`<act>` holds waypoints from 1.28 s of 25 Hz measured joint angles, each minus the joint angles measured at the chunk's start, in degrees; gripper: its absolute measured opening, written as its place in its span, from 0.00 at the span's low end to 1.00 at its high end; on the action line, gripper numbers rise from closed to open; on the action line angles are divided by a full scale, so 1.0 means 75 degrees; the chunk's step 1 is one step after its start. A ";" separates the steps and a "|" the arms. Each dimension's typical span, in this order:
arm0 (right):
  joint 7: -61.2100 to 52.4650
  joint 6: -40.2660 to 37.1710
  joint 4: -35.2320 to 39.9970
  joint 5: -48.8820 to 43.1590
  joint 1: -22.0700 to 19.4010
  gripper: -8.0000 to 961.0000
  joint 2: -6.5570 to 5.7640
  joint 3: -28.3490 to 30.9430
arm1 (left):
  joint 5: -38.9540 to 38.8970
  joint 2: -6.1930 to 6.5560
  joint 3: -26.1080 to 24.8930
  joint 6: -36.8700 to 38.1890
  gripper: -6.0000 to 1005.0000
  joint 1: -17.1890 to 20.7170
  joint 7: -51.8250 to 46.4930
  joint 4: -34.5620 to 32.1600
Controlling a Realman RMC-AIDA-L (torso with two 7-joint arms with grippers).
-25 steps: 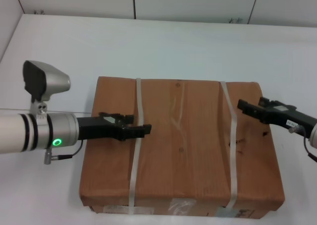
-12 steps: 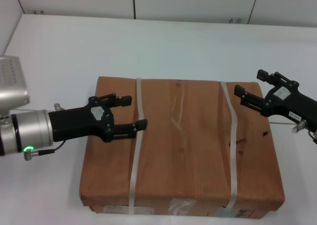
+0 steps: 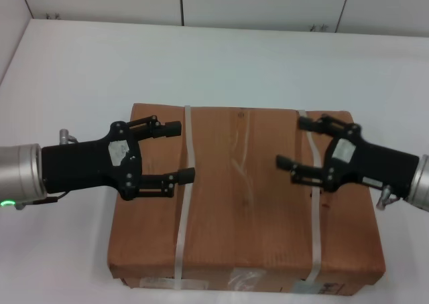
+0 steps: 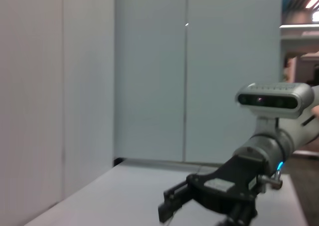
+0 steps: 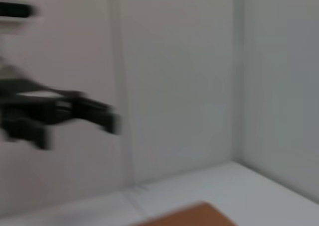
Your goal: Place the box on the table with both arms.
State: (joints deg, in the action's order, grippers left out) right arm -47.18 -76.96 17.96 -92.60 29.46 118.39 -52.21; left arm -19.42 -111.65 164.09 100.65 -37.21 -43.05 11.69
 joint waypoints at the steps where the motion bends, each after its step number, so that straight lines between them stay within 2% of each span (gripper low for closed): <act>1: -0.0109 -0.0252 0.0027 -0.0163 0.0059 0.91 -0.0003 0.0001 | 0.0036 0.0024 0.0001 0.0108 0.84 -0.0033 -0.0073 -0.0010; 2: -0.0297 -0.0829 0.0036 -0.0434 0.0191 0.91 -0.0008 0.0000 | 0.0080 0.0041 0.0001 0.0206 0.84 -0.0073 -0.0123 -0.0015; 11: -0.0811 -0.1970 0.0321 -0.0878 0.0408 0.91 -0.0024 0.0038 | 0.0560 0.0045 0.0001 0.0607 0.85 -0.0254 -0.0114 0.0014; 21: -0.0791 -0.2151 0.0324 -0.0838 0.0304 0.90 -0.0025 0.0160 | 0.0464 -0.0045 -0.0054 0.0677 0.84 -0.0194 0.0154 -0.0017; 32: -0.0774 -0.2098 0.0324 -0.0836 0.0259 0.90 -0.0022 0.0505 | 0.0269 -0.0220 -0.0024 0.0675 0.84 -0.0185 0.0261 0.0016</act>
State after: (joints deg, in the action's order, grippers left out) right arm -52.98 -92.69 20.39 -98.87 31.41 118.23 -48.42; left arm -17.41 -113.30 163.91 105.71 -38.60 -41.09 11.81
